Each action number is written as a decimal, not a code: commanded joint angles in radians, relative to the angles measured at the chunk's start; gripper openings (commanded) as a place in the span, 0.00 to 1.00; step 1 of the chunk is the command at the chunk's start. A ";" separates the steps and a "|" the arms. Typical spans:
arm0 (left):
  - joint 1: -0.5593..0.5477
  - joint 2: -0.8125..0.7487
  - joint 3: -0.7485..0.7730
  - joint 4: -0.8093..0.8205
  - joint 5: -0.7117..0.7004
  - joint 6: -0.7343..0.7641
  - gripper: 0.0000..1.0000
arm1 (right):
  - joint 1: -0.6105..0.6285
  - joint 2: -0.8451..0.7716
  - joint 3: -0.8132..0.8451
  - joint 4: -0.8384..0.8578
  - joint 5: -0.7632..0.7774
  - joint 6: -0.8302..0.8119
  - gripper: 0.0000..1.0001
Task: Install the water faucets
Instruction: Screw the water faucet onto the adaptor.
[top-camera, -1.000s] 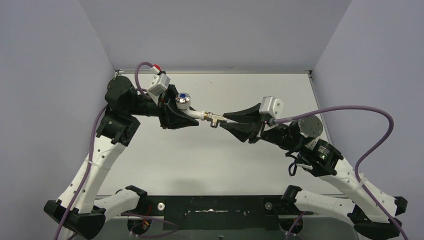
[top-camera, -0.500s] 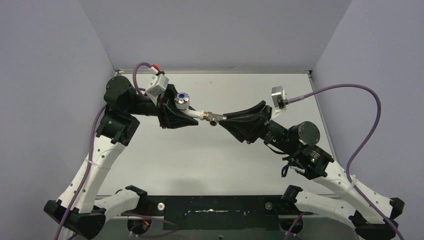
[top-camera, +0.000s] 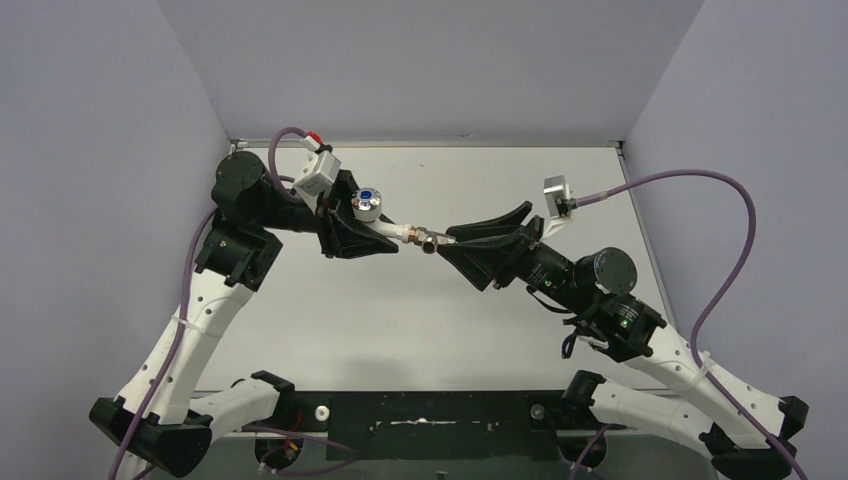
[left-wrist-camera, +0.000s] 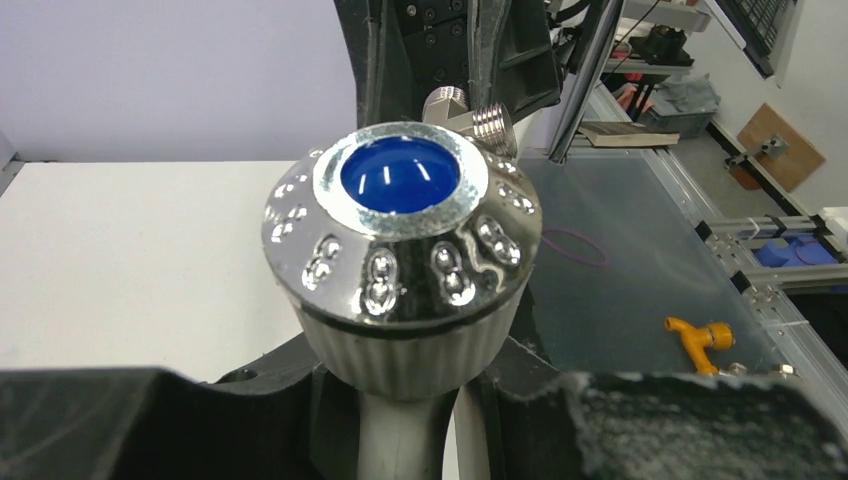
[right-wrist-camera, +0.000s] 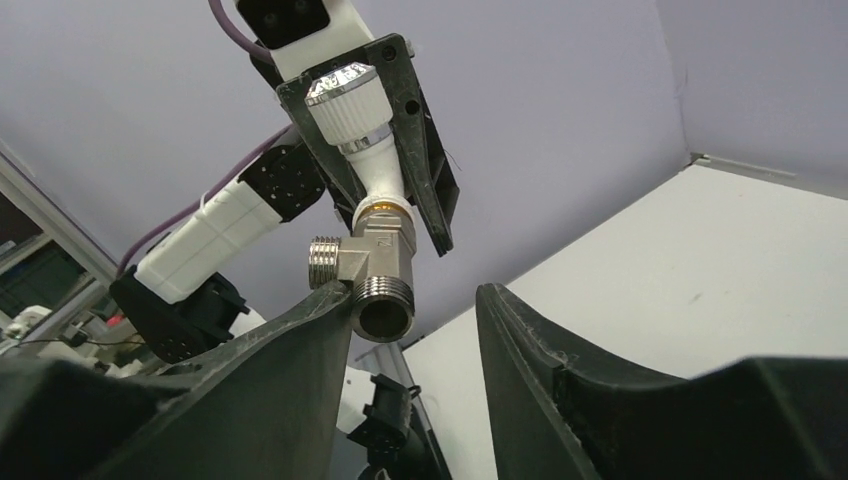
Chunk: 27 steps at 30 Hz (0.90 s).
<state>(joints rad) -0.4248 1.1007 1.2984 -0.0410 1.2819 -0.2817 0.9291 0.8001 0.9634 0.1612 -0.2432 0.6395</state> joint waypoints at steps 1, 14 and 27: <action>-0.005 -0.010 0.033 0.069 0.025 -0.001 0.00 | -0.001 -0.045 -0.002 0.034 -0.016 -0.127 0.52; -0.003 -0.017 0.028 0.074 0.021 -0.011 0.00 | -0.001 -0.130 0.057 -0.115 -0.153 -0.714 0.66; -0.003 -0.015 0.019 0.145 0.034 -0.079 0.00 | 0.000 -0.021 0.264 -0.389 -0.266 -1.365 0.65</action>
<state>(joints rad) -0.4267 1.1007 1.2984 0.0059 1.2991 -0.3229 0.9291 0.7464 1.1610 -0.1745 -0.4553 -0.4976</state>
